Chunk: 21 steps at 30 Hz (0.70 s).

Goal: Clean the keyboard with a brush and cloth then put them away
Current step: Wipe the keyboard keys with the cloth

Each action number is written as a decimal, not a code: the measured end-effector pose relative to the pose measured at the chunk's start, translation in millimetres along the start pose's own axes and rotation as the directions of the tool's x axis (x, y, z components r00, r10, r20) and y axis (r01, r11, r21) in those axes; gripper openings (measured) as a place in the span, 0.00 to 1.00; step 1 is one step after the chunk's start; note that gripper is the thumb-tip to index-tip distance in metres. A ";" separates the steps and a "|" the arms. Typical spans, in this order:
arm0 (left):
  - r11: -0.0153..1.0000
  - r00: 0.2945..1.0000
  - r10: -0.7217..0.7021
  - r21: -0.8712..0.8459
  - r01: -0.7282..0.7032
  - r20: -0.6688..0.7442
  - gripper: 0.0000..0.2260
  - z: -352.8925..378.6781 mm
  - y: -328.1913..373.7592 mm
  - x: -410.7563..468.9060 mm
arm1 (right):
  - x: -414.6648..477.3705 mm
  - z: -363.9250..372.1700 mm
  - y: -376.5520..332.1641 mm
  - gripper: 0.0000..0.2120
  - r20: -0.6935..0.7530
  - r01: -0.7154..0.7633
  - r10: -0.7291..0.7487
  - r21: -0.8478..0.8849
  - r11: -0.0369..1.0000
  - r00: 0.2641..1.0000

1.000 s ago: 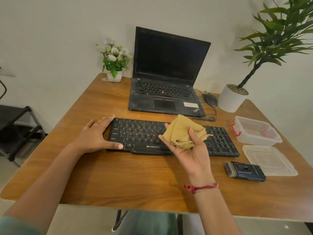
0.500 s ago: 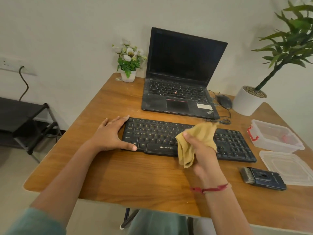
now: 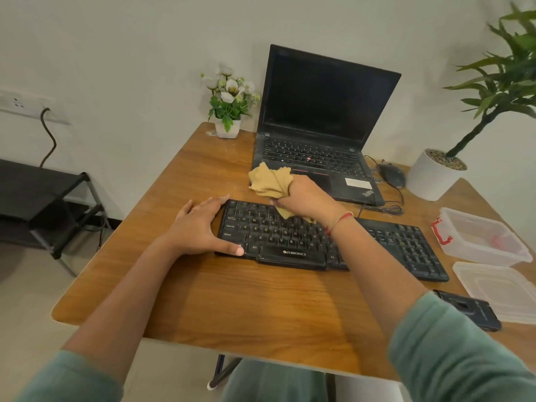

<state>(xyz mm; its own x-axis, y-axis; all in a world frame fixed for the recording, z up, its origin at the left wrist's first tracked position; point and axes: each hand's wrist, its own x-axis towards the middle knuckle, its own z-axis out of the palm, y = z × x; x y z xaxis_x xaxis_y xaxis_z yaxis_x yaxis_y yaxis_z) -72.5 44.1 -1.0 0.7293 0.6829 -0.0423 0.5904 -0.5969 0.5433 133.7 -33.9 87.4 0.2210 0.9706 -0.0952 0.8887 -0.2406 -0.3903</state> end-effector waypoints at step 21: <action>0.995 0.999 0.022 0.095 -0.019 -0.035 0.61 2.8 0.1 2.3 | 45.9 27.0 -15.5 0.03 0.088 0.213 -0.206 -0.081 0.974 0.975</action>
<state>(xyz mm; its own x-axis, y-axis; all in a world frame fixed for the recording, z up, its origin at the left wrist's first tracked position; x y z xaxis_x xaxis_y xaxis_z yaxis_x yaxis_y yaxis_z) -69.8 44.4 -3.4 0.7295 0.6839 -0.0008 0.6070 -0.6469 0.4616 119.2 14.5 64.4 -0.0034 0.9957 -0.0930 0.9448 -0.0273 -0.3266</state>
